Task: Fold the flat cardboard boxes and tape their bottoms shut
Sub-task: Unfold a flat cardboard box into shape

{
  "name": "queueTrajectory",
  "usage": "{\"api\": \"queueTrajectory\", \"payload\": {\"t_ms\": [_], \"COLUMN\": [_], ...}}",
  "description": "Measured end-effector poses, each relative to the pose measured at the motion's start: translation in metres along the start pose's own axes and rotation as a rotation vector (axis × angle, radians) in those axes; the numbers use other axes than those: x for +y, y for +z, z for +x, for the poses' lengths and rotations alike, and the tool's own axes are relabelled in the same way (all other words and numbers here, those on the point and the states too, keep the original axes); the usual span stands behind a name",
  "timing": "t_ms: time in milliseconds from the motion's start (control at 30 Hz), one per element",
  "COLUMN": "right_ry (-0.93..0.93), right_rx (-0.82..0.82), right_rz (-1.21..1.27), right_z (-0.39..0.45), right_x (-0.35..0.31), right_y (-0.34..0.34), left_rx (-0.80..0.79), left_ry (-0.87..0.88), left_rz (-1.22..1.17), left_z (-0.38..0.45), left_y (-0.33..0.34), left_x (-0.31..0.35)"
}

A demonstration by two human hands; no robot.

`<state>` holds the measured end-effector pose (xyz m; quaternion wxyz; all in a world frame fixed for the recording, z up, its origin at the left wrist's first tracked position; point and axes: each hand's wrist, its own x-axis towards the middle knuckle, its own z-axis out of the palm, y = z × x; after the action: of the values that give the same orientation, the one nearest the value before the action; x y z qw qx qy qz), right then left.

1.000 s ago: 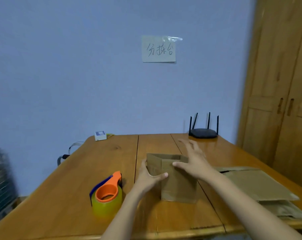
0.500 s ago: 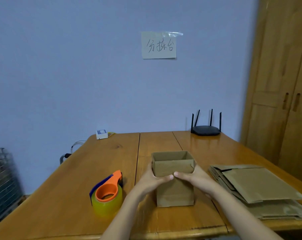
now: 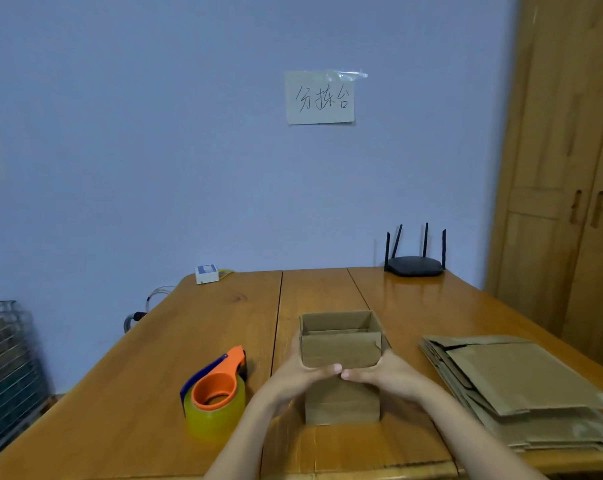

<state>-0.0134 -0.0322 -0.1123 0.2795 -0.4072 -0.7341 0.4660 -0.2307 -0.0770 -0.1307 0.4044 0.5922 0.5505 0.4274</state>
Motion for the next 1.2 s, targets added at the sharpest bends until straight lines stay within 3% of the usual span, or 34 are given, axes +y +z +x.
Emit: {"api": "queueTrajectory", "payload": {"t_ms": [333, 533, 967, 1100, 1200], "right_ry": [0.043, 0.053, 0.239, 0.296, 0.326], "right_rx": [-0.04, -0.048, 0.17, 0.141, 0.119], "right_rz": [-0.072, 0.22, 0.24, 0.177, 0.167], "right_z": [-0.005, -0.004, 0.019, 0.031, 0.035], "right_x": [-0.008, -0.026, -0.052, -0.058, -0.06], "right_y": [-0.006, -0.031, -0.013, -0.015, -0.017], "left_rx": [0.073, 0.072, 0.072, 0.016, 0.126], "left_ry": [0.009, -0.01, 0.008, 0.023, 0.054], "left_rz": [-0.026, -0.022, 0.047, 0.002, -0.225], "left_z": [-0.008, -0.017, -0.022, -0.026, -0.025], "left_y": [0.002, -0.004, 0.0, -0.001, -0.002], "left_x": [-0.002, 0.006, 0.015, 0.021, 0.034]}}
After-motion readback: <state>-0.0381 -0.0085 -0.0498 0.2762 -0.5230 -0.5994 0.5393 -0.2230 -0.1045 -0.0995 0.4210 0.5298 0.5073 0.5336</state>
